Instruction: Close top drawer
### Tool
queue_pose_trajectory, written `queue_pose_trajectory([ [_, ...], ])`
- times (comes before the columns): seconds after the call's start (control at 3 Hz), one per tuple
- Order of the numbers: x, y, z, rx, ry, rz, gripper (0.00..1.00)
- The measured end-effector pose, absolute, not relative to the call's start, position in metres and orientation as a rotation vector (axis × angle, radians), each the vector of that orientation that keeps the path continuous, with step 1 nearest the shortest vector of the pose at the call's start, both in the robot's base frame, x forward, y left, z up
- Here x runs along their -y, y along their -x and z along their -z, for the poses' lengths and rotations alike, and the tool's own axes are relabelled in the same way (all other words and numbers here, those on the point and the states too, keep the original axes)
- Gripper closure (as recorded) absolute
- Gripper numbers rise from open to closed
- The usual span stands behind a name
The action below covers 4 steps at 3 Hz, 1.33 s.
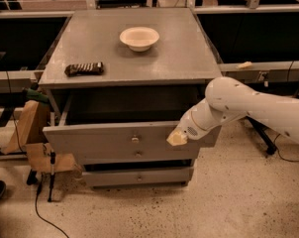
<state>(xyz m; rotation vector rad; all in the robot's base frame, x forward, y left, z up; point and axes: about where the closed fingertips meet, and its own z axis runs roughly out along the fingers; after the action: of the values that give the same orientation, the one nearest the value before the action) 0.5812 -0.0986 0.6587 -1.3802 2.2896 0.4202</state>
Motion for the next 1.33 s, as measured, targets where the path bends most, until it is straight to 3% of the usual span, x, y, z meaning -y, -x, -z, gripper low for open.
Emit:
queue_pose_trajectory([
  [0.67, 0.091, -0.596, -0.634, -2.312, 1.357, -0.466, 0.20],
  [1.0, 0.090, -0.603, -0.632, -2.313, 1.351, -0.469, 0.00],
  [1.33, 0.092, -0.617, -0.631, -2.323, 1.320, -0.454, 0.00],
])
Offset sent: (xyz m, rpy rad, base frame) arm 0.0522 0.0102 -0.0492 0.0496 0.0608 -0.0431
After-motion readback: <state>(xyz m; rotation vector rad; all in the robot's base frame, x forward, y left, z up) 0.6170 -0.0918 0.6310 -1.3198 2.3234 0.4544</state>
